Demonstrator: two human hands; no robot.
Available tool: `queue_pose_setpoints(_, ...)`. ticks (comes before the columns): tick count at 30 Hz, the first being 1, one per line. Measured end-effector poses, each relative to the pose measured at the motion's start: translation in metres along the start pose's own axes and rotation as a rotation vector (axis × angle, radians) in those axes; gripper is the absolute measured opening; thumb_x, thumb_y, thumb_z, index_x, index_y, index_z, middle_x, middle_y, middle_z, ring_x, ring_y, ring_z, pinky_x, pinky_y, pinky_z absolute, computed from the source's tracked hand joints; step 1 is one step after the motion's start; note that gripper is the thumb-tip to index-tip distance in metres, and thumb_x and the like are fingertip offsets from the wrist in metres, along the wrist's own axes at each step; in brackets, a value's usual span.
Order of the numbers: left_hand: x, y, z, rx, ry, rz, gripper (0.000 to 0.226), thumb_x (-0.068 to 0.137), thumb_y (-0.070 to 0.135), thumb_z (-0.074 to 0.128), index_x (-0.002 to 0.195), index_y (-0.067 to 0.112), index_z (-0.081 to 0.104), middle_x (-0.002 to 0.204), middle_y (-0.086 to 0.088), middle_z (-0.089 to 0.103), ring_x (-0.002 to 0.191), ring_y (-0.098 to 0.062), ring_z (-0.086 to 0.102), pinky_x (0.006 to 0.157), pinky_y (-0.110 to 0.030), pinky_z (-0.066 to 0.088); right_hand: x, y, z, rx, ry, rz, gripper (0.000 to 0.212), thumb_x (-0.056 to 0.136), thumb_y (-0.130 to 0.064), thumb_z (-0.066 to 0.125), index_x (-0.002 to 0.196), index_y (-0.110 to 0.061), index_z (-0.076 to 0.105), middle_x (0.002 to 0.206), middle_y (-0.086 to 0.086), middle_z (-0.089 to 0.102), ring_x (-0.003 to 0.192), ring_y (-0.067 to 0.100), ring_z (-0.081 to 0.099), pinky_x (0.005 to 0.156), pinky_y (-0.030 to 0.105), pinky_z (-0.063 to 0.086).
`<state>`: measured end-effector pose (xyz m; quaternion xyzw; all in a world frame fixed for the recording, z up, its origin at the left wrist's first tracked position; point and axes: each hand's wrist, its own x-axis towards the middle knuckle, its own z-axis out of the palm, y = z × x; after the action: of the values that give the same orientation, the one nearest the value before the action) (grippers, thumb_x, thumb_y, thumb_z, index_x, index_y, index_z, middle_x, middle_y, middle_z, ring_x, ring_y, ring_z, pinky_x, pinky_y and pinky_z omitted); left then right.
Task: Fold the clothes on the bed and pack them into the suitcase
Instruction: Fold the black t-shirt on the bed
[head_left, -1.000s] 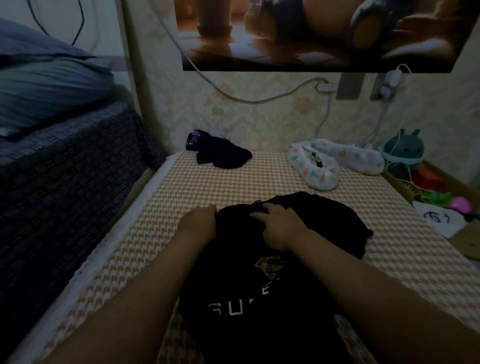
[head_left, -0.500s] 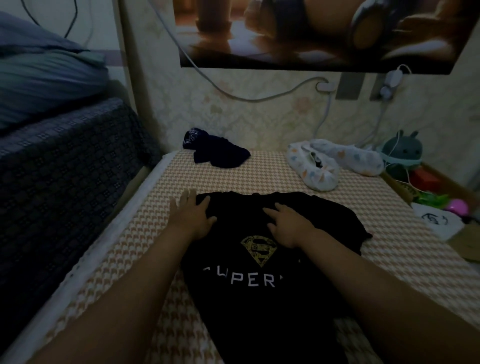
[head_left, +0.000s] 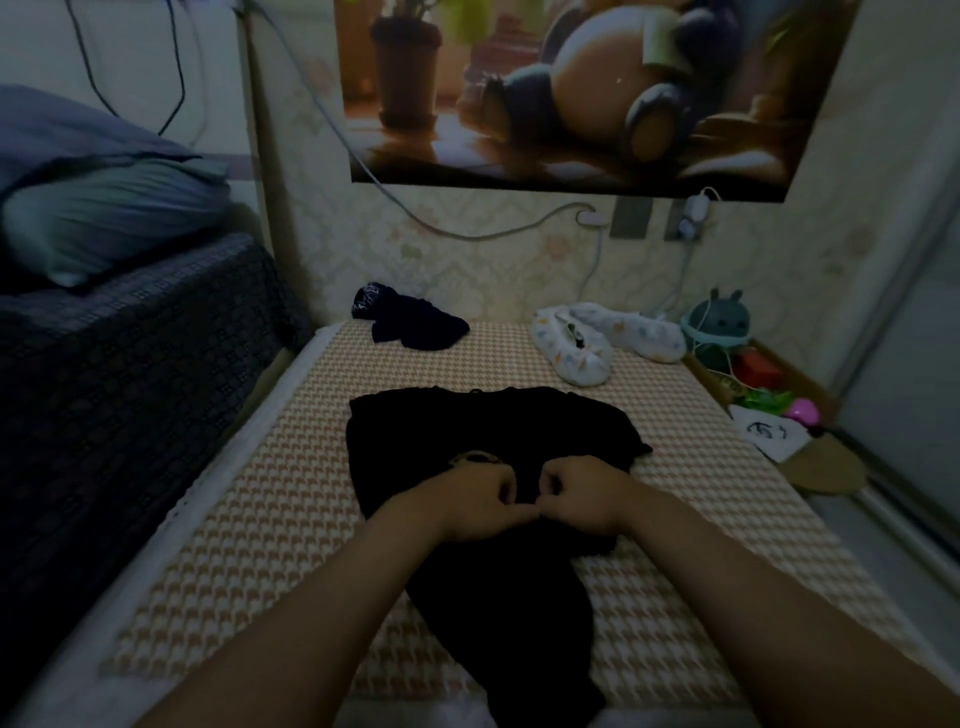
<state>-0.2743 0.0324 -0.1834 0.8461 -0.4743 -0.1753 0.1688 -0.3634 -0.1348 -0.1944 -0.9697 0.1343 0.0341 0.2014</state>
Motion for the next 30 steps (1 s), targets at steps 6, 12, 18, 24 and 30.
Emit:
queue_pose_setpoints(6,-0.018,0.029,0.039,0.353,-0.125,-0.070,0.060,0.083,0.048,0.067,0.131,0.017,0.046,0.129,-0.007,0.051,0.114,-0.027,0.051,0.089,-0.035,0.043,-0.020,0.010,0.004,-0.253,-0.241,-0.072,0.040,0.077,-0.026,0.066,0.115,-0.034,0.057,0.116,-0.002,0.050,0.106,0.018,0.048,0.090,0.035,0.046)
queue_pose_setpoints(12,-0.002,-0.005,0.002,0.022,-0.090,-0.018,0.022,0.083,0.003,0.057,0.093,0.022,0.064,0.092,0.004,0.062,0.090,-0.015,0.062,0.075,-0.023,0.047,-0.011,0.018,0.006,-0.204,-0.045,-0.102,0.022,0.084,-0.018,0.060,0.105,-0.021,0.065,0.097,-0.005,0.056,0.093,0.019,0.054,0.075,0.028,0.040)
queue_pose_setpoints(18,0.012,-0.039,-0.010,-0.181,0.655,-0.103,0.017,0.084,0.004,0.060,0.090,0.020,0.059,0.098,-0.003,0.062,0.089,-0.018,0.060,0.077,-0.031,0.050,0.018,0.015,-0.002,0.061,0.401,-0.035,0.026,0.095,-0.027,0.051,0.118,-0.016,0.057,0.105,0.003,0.065,0.094,0.023,0.060,0.078,0.036,0.048)
queue_pose_setpoints(24,-0.002,0.008,0.013,-0.108,-0.009,0.241,0.033,0.075,0.053,0.072,0.100,0.036,0.059,0.107,0.011,0.052,0.101,-0.009,0.051,0.093,-0.035,0.048,0.039,0.034,0.016,-0.373,0.529,0.025,0.011,0.086,-0.015,0.055,0.096,-0.014,0.059,0.095,0.008,0.056,0.082,0.027,0.055,0.058,0.033,0.034)
queue_pose_setpoints(30,0.003,0.003,0.036,0.260,-0.004,0.270,0.033,0.086,0.032,0.067,0.118,0.030,0.057,0.116,0.005,0.044,0.109,-0.019,0.046,0.094,-0.034,0.044,0.041,0.044,0.019,-0.103,0.091,-0.012,0.037,0.089,-0.042,0.050,0.120,-0.030,0.065,0.118,0.001,0.056,0.108,0.022,0.053,0.089,0.036,0.047)
